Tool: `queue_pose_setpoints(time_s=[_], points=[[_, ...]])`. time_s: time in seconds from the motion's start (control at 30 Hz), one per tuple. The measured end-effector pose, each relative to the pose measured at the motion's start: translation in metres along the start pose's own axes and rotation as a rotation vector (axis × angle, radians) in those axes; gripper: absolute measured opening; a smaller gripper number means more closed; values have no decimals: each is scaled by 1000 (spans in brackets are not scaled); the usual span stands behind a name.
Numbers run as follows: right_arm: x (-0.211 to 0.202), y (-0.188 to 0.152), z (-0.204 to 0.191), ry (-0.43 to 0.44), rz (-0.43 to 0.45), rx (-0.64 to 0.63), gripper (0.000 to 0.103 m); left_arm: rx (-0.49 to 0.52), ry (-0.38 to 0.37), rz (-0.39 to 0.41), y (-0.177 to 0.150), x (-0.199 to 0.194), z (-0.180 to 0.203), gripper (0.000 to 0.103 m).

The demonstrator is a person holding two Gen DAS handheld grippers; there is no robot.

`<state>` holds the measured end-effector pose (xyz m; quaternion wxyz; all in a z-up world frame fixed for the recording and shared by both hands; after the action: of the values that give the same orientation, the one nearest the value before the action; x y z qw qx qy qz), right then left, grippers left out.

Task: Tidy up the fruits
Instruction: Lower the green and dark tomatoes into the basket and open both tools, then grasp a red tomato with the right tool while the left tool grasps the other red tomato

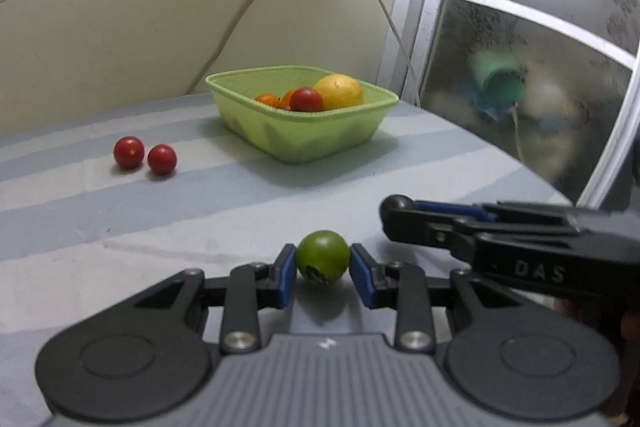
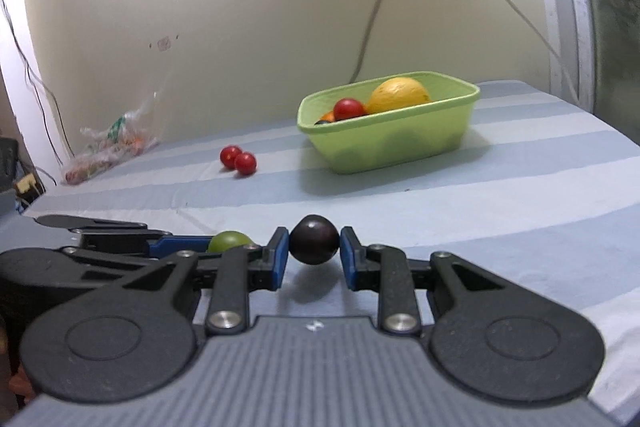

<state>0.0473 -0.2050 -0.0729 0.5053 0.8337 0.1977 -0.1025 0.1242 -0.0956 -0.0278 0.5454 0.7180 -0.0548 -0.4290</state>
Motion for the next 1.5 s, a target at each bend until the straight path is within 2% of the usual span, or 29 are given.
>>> queue_pose_setpoints(time_s=[0.17, 0.33, 0.43, 0.5, 0.6, 0.77, 0.83, 0.87, 0.97, 1.1, 1.23, 1.3, 1.4, 1.5], points=[[-6, 27, 18, 2, 83, 28, 30, -15, 9, 19, 30, 13, -7, 29], [8, 74, 30, -9, 174, 3, 30, 21, 41, 65, 81, 33, -21, 30], [29, 96, 38, -24, 193, -14, 30, 30, 76, 94, 105, 49, -33, 30], [43, 107, 45, -21, 181, -2, 30, 4, 71, 87, 116, 64, -40, 30], [66, 117, 57, -34, 153, 17, 30, -51, 53, 57, 125, 90, -54, 30], [78, 116, 66, -41, 133, 41, 32, -135, -9, 18, 129, 123, -69, 30], [81, 114, 67, -42, 131, 39, 32, -155, -31, 17, 129, 131, -71, 35], [82, 115, 68, -43, 133, 38, 33, -164, -33, 22, 129, 134, -71, 42], [77, 118, 68, -48, 173, 23, 43, -173, -32, 32, 129, 136, -74, 44], [65, 121, 70, -60, 254, 10, 43, -198, -14, 62, 131, 118, -83, 44], [49, 129, 82, -110, 358, 47, 43, -263, 46, 144, 124, 70, -109, 44], [45, 132, 91, -140, 387, 82, 43, -298, 113, 174, 107, 41, -125, 48], [44, 135, 107, -189, 391, 151, 43, -313, 260, 143, 66, 10, -143, 48], [47, 135, 119, -219, 370, 209, 43, -274, 435, 53, 19, -9, -152, 48]])
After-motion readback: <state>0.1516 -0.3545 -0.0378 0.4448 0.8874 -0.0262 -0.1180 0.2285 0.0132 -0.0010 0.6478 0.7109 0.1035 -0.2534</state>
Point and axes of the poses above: each gripper's, at about its wrist camera, not at the fingertips, and x roughly the way its jaws point, z to its right, y to its top, the point moved 6 cm from there along x, roughly the way its jaws point, and after that the axes turned 14 degrees about x, right-handed, at the moved point
